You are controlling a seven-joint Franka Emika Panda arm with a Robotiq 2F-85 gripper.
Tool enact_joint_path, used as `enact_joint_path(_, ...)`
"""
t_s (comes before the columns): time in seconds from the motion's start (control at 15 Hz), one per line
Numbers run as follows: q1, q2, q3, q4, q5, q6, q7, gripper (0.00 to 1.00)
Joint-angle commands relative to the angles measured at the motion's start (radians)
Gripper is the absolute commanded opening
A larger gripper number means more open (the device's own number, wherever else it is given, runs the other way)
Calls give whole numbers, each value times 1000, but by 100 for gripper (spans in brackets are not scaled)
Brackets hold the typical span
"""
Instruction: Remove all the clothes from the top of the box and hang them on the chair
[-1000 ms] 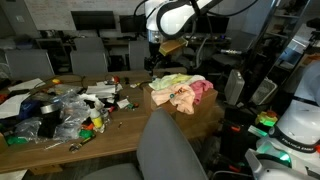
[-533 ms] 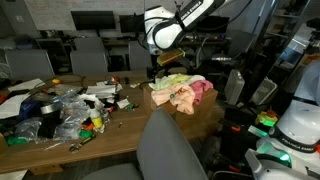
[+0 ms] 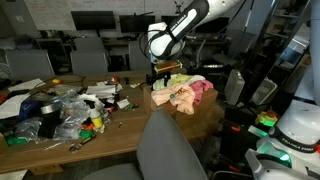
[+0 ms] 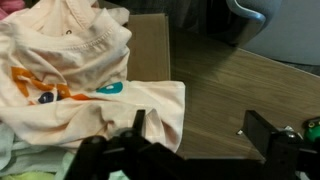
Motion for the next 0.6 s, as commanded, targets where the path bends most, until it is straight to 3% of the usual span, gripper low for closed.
enact_joint_path(0.0,-16,91,-12,67,69,18,-39,100)
enact_joint_path(0.53,-19,202,-39,146,73,3,-23,100)
